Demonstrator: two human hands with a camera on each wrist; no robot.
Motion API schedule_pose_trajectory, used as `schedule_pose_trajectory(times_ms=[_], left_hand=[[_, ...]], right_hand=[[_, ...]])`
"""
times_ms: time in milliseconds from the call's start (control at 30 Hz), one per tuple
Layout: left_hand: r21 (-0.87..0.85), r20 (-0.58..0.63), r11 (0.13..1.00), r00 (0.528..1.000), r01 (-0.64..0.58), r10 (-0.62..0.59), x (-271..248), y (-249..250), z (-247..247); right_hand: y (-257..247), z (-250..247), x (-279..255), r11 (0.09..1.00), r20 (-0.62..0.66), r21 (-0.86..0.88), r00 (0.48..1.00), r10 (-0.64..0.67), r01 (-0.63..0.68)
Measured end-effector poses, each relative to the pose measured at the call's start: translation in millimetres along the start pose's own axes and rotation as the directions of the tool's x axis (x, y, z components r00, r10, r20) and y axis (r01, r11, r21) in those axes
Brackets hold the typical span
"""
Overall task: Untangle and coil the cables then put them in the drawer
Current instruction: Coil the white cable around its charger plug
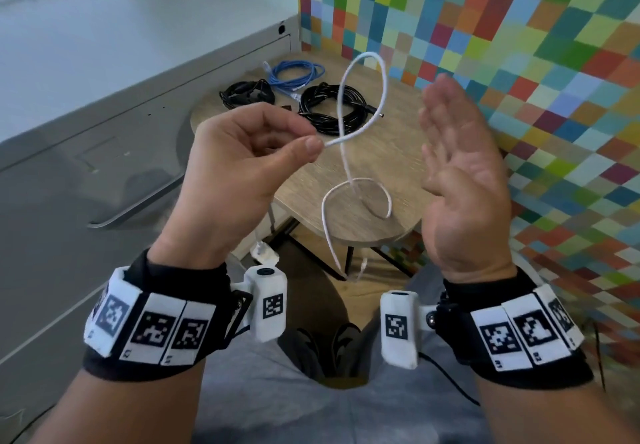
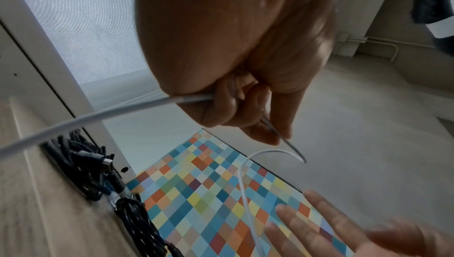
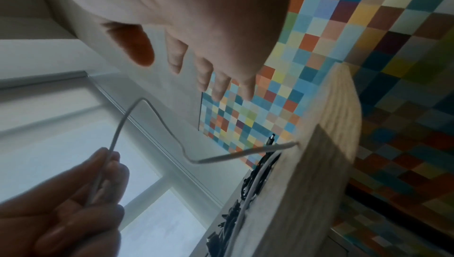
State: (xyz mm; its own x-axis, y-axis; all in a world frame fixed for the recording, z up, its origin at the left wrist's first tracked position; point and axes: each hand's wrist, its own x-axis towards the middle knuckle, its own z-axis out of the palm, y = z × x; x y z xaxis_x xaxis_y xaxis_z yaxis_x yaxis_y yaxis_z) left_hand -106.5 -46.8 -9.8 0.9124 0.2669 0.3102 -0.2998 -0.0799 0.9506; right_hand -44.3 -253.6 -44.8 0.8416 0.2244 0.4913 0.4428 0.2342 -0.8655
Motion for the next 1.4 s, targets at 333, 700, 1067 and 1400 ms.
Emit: schedule_pose_trajectory(times_ms=[333, 700, 1067, 1400], left_hand=[[-0.178, -0.015, 0.975, 0.991, -0.131, 0.131, 5.9, -0.8, -16.1], [-0.123, -0.069, 0.992, 0.996, 0.039, -0.048, 8.8, -14.4, -13.3], [0.122, 0.102, 0.99, 0.991, 0.077, -0.09, 4.0, -19.0, -3.2], [0.035, -0.053, 0.998, 0.997, -0.054, 0.055, 8.1, -15.7, -13.6]], right_hand=[[-0.7, 9.0, -7.0, 0.836, 0.286, -0.173, 0.785, 0.549, -0.522], [-6.0, 5.7, -7.9, 0.858, 0.334, -0.209, 0.79, 0.514, -0.469], [6.5, 9.1, -5.2, 0.976, 0.114, -0.211, 0.99, 0.078, -0.052], [-1.9, 5.9, -6.3, 0.958, 0.219, -0.149, 0.937, 0.272, -0.243]])
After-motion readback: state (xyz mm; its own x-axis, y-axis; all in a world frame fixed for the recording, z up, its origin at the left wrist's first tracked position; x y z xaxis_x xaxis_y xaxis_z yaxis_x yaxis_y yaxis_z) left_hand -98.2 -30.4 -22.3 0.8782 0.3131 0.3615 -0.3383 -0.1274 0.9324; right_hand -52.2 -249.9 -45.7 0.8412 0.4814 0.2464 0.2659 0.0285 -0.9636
